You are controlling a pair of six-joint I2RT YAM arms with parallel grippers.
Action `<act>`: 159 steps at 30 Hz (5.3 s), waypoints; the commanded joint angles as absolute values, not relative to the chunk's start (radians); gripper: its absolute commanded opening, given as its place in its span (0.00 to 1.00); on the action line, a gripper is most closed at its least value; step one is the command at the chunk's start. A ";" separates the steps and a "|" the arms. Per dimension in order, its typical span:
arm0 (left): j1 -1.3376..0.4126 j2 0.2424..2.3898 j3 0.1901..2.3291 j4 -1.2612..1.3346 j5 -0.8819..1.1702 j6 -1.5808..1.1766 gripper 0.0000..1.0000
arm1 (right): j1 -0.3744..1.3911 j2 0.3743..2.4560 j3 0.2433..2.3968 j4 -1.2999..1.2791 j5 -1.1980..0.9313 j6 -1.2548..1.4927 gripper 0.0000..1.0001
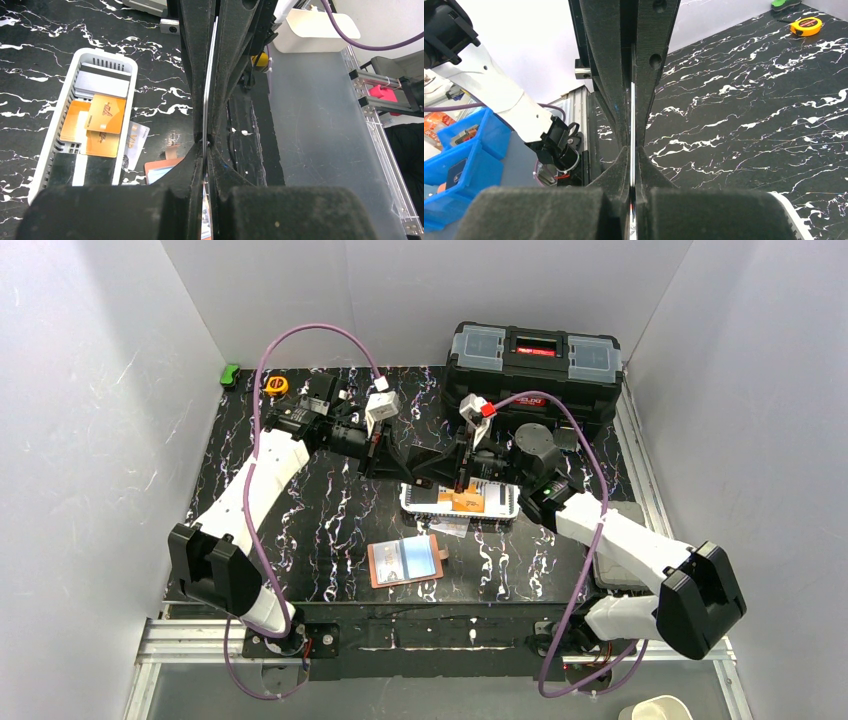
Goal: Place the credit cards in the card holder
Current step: Place the credit card in the storage box.
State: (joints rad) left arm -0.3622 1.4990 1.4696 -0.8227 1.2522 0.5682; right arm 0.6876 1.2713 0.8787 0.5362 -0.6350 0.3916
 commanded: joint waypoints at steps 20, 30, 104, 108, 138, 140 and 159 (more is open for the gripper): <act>-0.340 1.465 1.428 -0.899 1.400 0.584 0.97 | 0.597 1.270 0.839 0.699 -0.742 0.510 0.02; -0.343 1.473 1.405 -0.821 1.446 0.515 0.84 | 0.597 1.348 0.851 0.925 -0.855 0.690 0.09; -0.293 1.476 1.374 -0.865 1.290 0.464 0.43 | 0.532 1.320 0.876 0.650 -0.944 0.559 0.01; -0.294 1.473 1.353 -0.878 1.304 0.468 0.44 | 0.530 1.318 0.886 0.660 -0.925 0.552 0.01; -0.317 1.501 1.353 -0.699 1.275 0.370 0.00 | 0.531 1.372 0.880 0.752 -0.877 0.606 0.01; -0.316 1.504 1.347 -0.697 1.249 0.376 0.00 | 0.530 1.367 0.881 0.731 -0.853 0.587 0.01; -0.315 1.683 1.426 -0.721 1.207 0.457 0.09 | 0.483 1.361 0.815 0.753 -0.795 0.572 0.01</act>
State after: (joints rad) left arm -0.3237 1.6852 1.4025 -0.6525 1.2316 0.4164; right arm 0.4992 1.3815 0.8021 0.6086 -0.7883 0.5476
